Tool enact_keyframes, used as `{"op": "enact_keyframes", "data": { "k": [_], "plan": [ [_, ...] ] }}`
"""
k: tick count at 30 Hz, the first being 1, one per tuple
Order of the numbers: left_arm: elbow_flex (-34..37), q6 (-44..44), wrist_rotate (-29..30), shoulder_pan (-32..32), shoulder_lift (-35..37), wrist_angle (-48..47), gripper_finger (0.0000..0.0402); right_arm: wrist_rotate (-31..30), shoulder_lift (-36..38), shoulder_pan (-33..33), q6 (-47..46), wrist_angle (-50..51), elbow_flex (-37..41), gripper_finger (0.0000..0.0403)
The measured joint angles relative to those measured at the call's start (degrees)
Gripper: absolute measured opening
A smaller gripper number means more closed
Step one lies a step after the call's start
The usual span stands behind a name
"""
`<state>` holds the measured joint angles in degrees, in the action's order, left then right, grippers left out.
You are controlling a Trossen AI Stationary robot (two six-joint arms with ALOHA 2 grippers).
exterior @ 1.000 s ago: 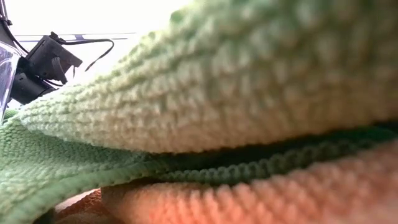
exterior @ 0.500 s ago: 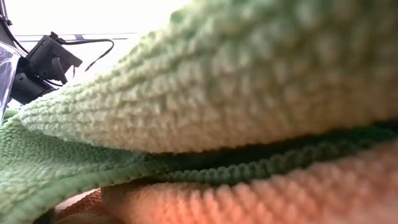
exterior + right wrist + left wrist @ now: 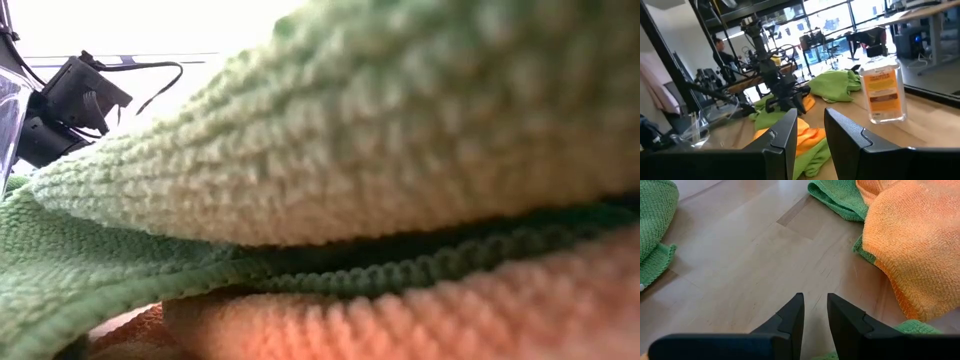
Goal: Sort microfiber towel by color & place in baskets
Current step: Put the green microfiber cloth into the right transparent bin
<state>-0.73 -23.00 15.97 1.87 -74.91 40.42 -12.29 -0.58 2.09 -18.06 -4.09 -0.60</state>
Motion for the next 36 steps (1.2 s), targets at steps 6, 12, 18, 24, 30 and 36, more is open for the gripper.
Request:
{"op": "enact_keyframes", "data": {
  "k": [6,12,18,24,30,36],
  "plan": [
    [0.0,0.0,0.0,0.0,0.0,0.1,0.007,-3.0,0.0,0.0,-2.4,0.5,0.0,0.0091],
    [0.0,0.0,0.0,0.0,0.0,0.2,0.007,-4.3,0.0,0.0,-3.0,0.5,0.0,0.0091],
    [-0.8,0.0,0.0,0.0,0.0,0.6,0.007,-4.8,0.0,0.0,-3.0,0.6,0.0,0.0091],
    [-3.4,-0.1,0.0,0.0,0.0,0.7,0.007,-4.9,0.0,0.0,-3.0,0.6,0.0,0.0091],
    [-7.1,-0.2,0.0,0.0,0.0,0.5,0.007,-4.9,0.0,0.0,-3.0,0.7,0.0,0.0091],
    [-10.3,-0.4,-4.5,0.0,0.0,-2.0,0.007,-4.9,0.0,0.0,-3.0,0.7,0.0,0.0091]
  ]
}}
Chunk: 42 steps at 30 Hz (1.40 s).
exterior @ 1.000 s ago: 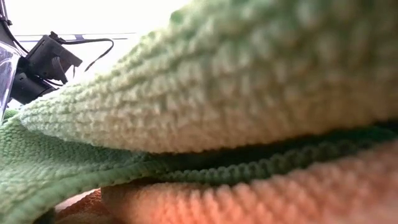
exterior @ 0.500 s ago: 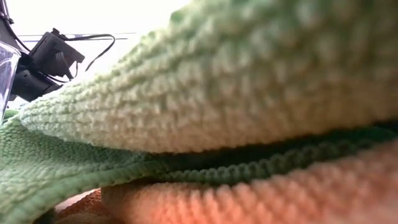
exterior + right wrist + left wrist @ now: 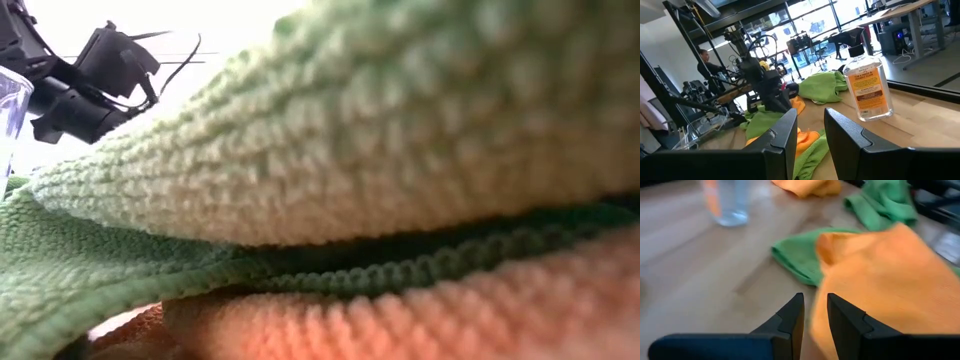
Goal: Sort microfiber towel by color & place in baskets
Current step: Put the green microfiber cloth into the right transparent bin
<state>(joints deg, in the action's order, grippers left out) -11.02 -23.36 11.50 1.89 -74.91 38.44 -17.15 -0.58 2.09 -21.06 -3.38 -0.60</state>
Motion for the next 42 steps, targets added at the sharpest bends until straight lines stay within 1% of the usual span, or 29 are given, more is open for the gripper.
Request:
{"op": "enact_keyframes", "data": {
  "k": [2,3,5,14,16,18,20,23,25,27,33,35,37,42],
  "plan": [
    [-1.1,-0.8,-2.9,0.0,0.0,-1.3,0.007,0.0,0.0,0.0,0.0,0.0,0.0,0.0091],
    [-1.6,-2.2,-3.4,-0.1,0.0,-2.4,0.007,0.0,0.0,0.0,0.0,0.0,0.0,0.0091],
    [-2.7,-4.5,-3.5,0.0,0.0,-3.6,0.007,0.0,0.0,0.0,-1.1,0.0,0.0,0.0091],
    [-8.0,-9.1,-3.7,0.0,-0.2,-4.0,0.007,0.0,0.0,0.0,-4.4,-0.1,0.0,0.0091],
    [-9.7,-9.1,-6.2,0.0,-0.2,-5.4,0.007,0.0,0.0,0.0,-6.7,0.0,0.0,0.0091],
    [-11.7,-8.9,-10.3,0.0,-0.2,-7.8,0.007,0.5,-0.3,0.0,-8.6,0.0,0.0,0.0091],
    [-13.8,-8.9,-13.6,-0.1,-0.2,-10.0,0.007,0.7,-0.8,0.0,-9.0,0.0,-0.1,0.0091],
    [-17.2,-8.9,-16.6,-0.1,-0.2,-12.0,0.007,1.0,-2.9,0.0,-7.7,1.9,-2.0,0.0091],
    [-19.6,-7.8,-18.7,0.0,-0.2,-12.4,0.007,1.0,-4.9,0.0,-6.2,3.7,-5.4,0.0091],
    [-22.0,-6.3,-19.9,0.0,-0.2,-13.0,0.007,1.0,-7.3,0.0,-5.1,9.1,-9.8,0.0091],
    [-26.8,-1.9,-20.1,0.0,-0.2,-20.4,0.007,1.2,-18.7,0.0,-5.8,35.8,-26.0,0.0091],
    [-27.7,-0.7,-20.3,0.0,-0.2,-22.3,0.007,2.7,-23.3,0.0,-6.0,43.2,-30.9,0.0091],
    [-28.5,-0.2,-21.7,0.0,-0.2,-22.9,0.007,4.5,-27.7,0.0,-5.9,47.6,-35.3,0.0091],
    [-30.4,0.3,-24.2,0.1,0.1,-23.1,0.007,7.8,-37.1,0.0,-3.2,54.1,-44.9,0.0091]
  ]
}}
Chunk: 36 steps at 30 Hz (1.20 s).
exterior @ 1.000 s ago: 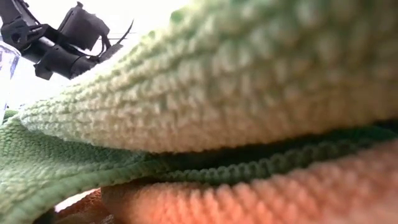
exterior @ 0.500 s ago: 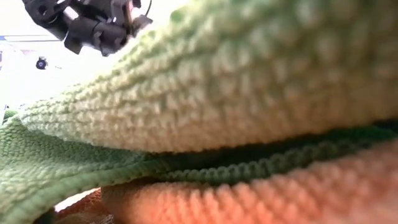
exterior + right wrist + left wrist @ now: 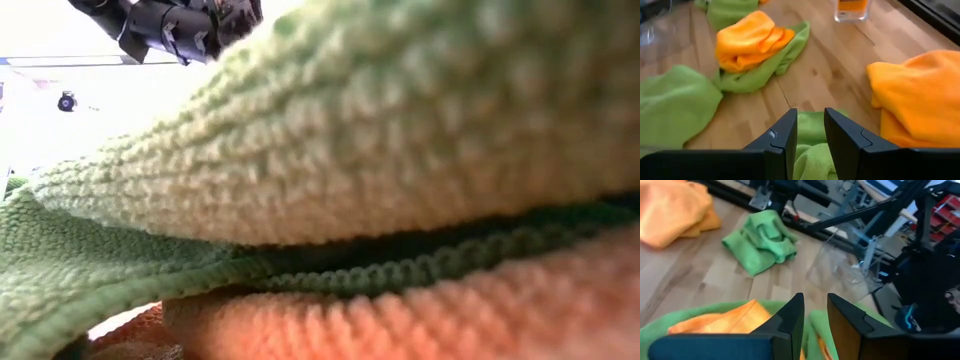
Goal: Sort microfiber towel by color & place in baskets
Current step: Put the green microfiber cloth into the right transparent bin
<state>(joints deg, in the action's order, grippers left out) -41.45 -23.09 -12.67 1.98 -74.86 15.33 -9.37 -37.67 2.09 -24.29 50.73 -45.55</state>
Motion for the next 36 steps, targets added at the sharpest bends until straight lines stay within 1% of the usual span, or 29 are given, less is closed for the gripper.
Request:
{"op": "enact_keyframes", "data": {
  "k": [5,8,10,12,14,18,21,23,28,34,36],
  "plan": [
    [-3.1,2.3,-0.1,0.0,0.3,-0.2,0.007,0.3,-7.9,0.0,6.0,3.9,-7.9,0.0091],
    [-6.8,5.4,-0.1,0.4,0.3,-3.6,0.007,-1.9,-11.9,0.0,8.4,7.9,-12.6,0.0091],
    [-10.4,8.3,-0.1,0.9,0.3,-9.5,0.007,-4.7,-14.5,0.0,8.9,11.4,-15.6,0.0091],
    [-14.7,11.6,0.1,1.5,0.3,-17.6,0.007,-7.6,-16.3,0.0,9.2,15.3,-18.9,0.0091],
    [-19.0,14.7,0.1,2.0,0.3,-25.1,0.007,-9.1,-18.0,-0.1,9.9,18.7,-21.8,0.0091],
    [-25.3,19.1,0.1,2.3,0.4,-39.6,0.007,-8.7,-20.2,-0.1,10.0,22.5,-24.9,0.0091],
    [-28.1,20.1,0.1,2.4,0.4,-49.1,0.007,-6.5,-20.3,-0.2,9.3,25.1,-25.8,0.0091],
    [-29.2,20.1,0.1,2.4,0.4,-53.1,0.007,-4.8,-20.6,-0.6,9.2,27.1,-26.1,0.0091],
    [-29.9,19.7,0.1,2.4,0.5,-56.7,0.007,-3.8,-21.4,-0.6,7.8,31.8,-26.0,0.0091],
    [-29.2,19.0,0.1,2.4,1.1,-58.1,0.007,-3.5,-22.7,-0.6,5.1,37.3,-26.3,0.0091],
    [-29.2,19.0,1.9,2.4,1.1,-58.6,0.007,-3.5,-22.8,-0.6,4.8,37.9,-26.3,0.0091]
  ]
}}
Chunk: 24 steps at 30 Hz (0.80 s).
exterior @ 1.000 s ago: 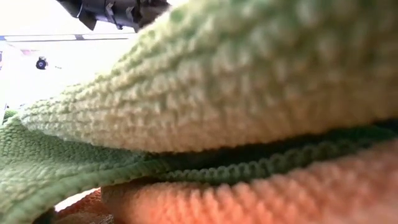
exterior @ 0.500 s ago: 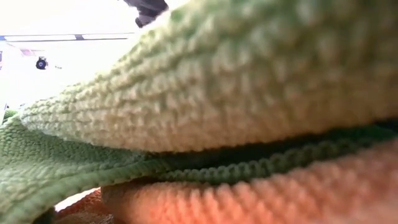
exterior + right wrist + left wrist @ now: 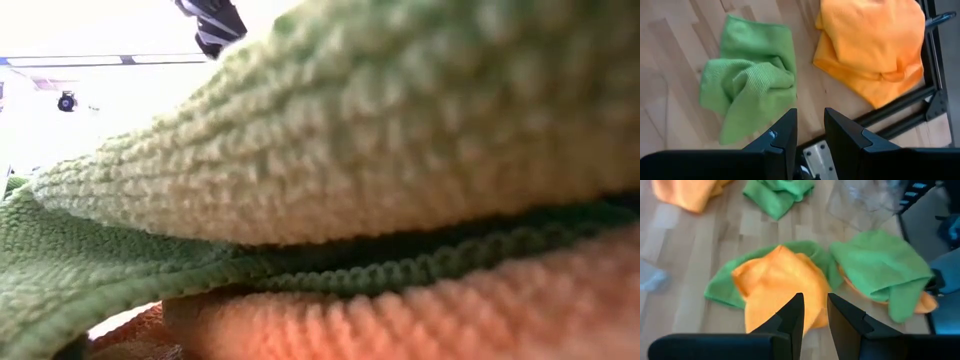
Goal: Sort microfiber towel by color & place in baskets
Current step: Put the green microfiber cloth into the right transparent bin
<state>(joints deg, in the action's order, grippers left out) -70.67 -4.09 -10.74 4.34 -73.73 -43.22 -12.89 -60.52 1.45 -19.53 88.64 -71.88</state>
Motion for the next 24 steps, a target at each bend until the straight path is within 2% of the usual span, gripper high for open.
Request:
{"op": "enact_keyframes", "data": {
  "k": [5,11,24],
  "plan": [
    [0.0,1.5,5.4,0.1,0.0,-0.4,0.007,-2.0,-2.3,0.0,0.0,-0.3,0.0,0.0091],
    [0.0,1.9,5.7,0.0,0.0,-0.2,0.007,-11.2,-7.2,0.0,0.0,-0.2,0.5,0.0091],
    [0.1,2.4,5.8,0.0,0.4,-1.3,0.007,-15.7,-14.6,0.0,-2.4,1.3,1.7,0.0091]
  ]
}}
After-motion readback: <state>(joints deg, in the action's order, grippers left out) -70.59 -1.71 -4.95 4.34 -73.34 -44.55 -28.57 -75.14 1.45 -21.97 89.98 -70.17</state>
